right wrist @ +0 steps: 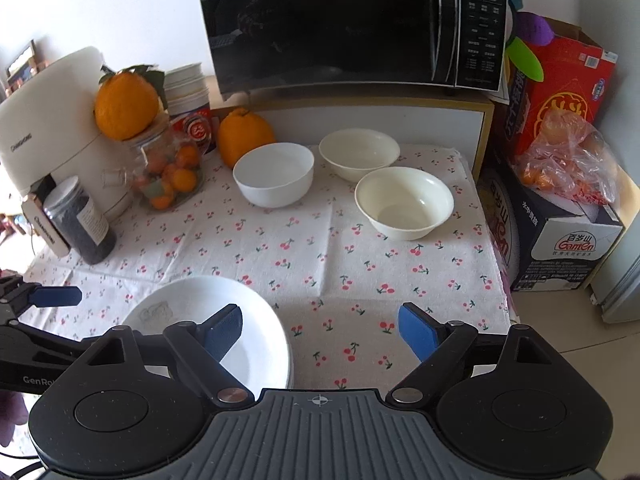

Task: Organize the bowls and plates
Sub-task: 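Move the open left gripper to the rim of the white bowl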

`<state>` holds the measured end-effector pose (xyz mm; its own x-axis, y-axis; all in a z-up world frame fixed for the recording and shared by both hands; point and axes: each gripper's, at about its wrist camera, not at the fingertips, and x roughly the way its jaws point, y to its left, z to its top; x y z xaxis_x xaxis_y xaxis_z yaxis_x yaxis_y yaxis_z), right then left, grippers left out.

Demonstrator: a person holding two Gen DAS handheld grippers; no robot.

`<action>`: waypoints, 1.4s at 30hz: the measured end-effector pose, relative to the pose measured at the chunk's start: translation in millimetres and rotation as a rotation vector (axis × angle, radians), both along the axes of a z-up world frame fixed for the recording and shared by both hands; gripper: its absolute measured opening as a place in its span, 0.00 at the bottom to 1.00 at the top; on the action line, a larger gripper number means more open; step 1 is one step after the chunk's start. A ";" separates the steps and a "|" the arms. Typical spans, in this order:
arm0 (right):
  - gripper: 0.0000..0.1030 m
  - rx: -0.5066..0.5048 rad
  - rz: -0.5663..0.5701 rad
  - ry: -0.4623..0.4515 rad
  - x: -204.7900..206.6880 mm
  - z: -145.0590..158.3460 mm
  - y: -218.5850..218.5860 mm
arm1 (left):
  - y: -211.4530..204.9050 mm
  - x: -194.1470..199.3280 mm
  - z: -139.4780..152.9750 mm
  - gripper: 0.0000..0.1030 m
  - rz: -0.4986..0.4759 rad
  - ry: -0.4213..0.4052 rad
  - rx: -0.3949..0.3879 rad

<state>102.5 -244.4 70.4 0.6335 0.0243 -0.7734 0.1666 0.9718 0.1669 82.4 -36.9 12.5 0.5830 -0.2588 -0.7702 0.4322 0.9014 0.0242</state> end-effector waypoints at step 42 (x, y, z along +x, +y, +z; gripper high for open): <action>0.90 0.523 -0.302 0.003 186.3 -82.5 -63.0 | -33.3 184.5 -27.4 0.86 0.201 0.043 -0.201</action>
